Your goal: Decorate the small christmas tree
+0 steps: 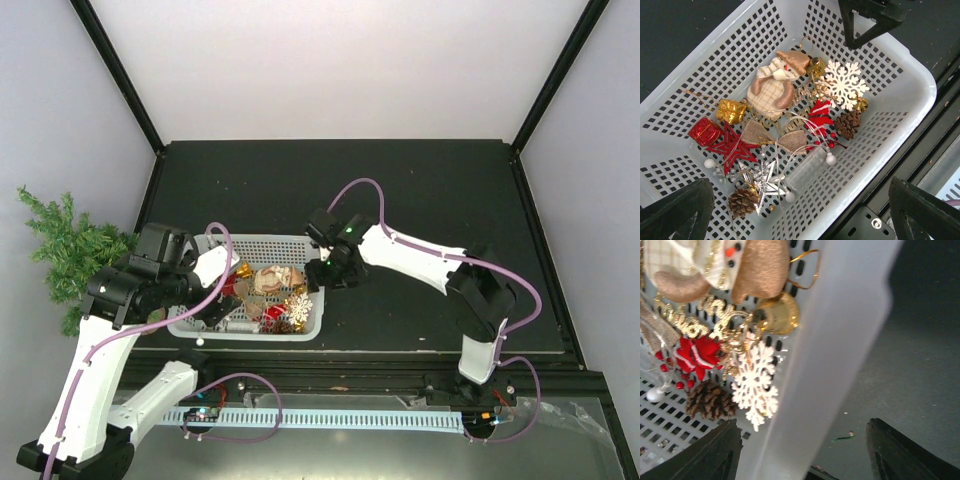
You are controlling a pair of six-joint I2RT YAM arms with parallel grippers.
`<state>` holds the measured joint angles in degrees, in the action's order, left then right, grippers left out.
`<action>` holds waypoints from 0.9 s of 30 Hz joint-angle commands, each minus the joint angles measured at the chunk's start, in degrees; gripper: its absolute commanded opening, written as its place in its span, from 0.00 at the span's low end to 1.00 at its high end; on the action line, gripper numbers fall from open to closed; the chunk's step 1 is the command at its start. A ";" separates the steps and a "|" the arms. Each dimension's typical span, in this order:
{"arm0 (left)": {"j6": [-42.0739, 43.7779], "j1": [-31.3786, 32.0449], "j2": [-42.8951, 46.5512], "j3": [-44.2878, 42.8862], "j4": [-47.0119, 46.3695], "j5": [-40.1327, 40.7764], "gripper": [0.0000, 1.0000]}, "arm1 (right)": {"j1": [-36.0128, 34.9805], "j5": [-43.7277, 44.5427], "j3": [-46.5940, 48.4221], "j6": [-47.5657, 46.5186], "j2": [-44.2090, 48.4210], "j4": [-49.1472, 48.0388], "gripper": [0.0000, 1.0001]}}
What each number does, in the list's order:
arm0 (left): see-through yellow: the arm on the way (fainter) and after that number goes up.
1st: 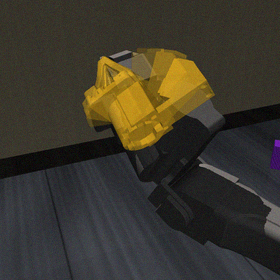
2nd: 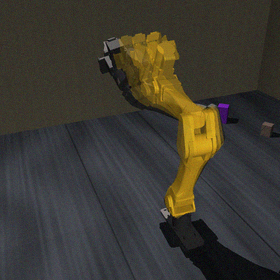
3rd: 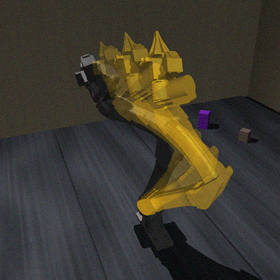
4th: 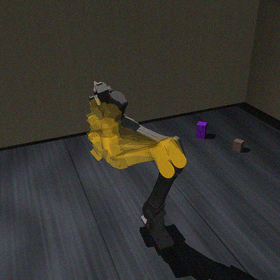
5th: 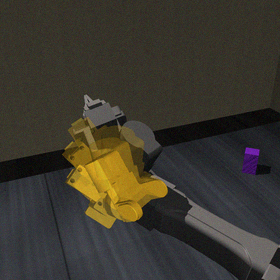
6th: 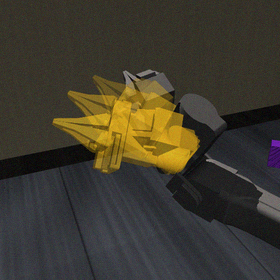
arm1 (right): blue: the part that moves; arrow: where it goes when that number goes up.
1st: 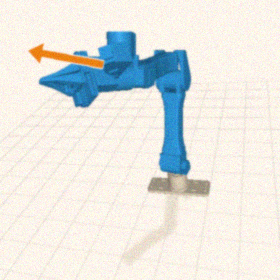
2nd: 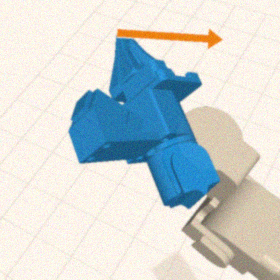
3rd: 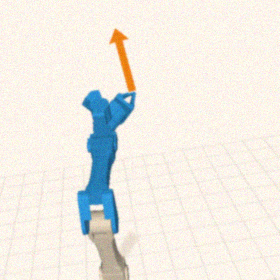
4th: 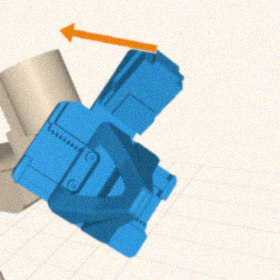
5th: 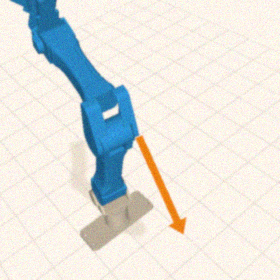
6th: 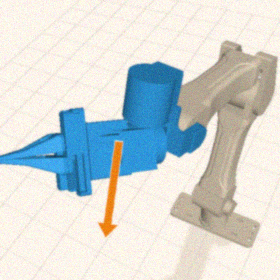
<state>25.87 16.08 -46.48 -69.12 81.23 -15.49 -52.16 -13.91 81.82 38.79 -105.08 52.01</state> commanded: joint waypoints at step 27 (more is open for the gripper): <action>-1.08 -0.43 -2.78 -1.36 -2.57 -0.30 0.95 | 33.58 10.24 -15.11 -7.05 12.25 3.69 0.61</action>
<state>25.82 16.08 -48.82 -68.90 79.79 -15.49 -24.32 -7.01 68.66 33.52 -95.88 54.85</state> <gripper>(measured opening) 0.953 0.615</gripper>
